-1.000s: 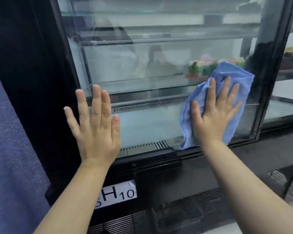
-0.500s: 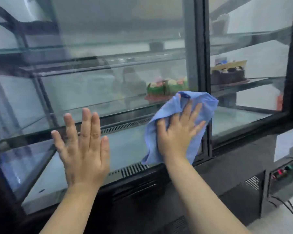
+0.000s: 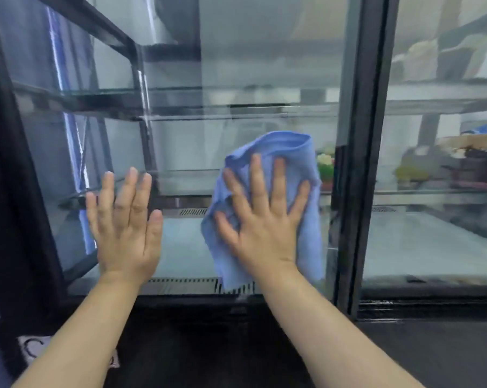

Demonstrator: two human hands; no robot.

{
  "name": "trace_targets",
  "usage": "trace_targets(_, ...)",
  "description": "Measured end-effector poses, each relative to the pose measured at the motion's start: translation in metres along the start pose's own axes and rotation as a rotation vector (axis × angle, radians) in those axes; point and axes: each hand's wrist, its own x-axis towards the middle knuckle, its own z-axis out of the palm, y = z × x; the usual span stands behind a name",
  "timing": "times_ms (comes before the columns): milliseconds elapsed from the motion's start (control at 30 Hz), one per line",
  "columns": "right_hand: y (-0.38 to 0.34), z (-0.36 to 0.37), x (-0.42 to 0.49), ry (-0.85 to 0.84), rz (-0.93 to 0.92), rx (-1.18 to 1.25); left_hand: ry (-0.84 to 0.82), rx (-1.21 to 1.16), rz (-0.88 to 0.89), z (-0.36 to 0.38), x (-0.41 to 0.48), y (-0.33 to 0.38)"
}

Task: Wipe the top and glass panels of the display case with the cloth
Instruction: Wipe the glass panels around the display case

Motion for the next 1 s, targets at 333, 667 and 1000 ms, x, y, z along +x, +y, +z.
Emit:
trace_targets(333,0.09,-0.033,0.076,0.074,0.029,-0.113,-0.062,0.114,0.083,-0.021,0.105,-0.003)
trace_targets(667,0.046,-0.02,0.048,0.032,-0.097,-0.082,-0.033,0.045,0.08,-0.001,0.099,-0.011)
trace_targets(1000,0.024,-0.018,0.15,0.079,-0.397,-0.083,0.163,-0.033,0.028,-0.031,0.205,-0.05)
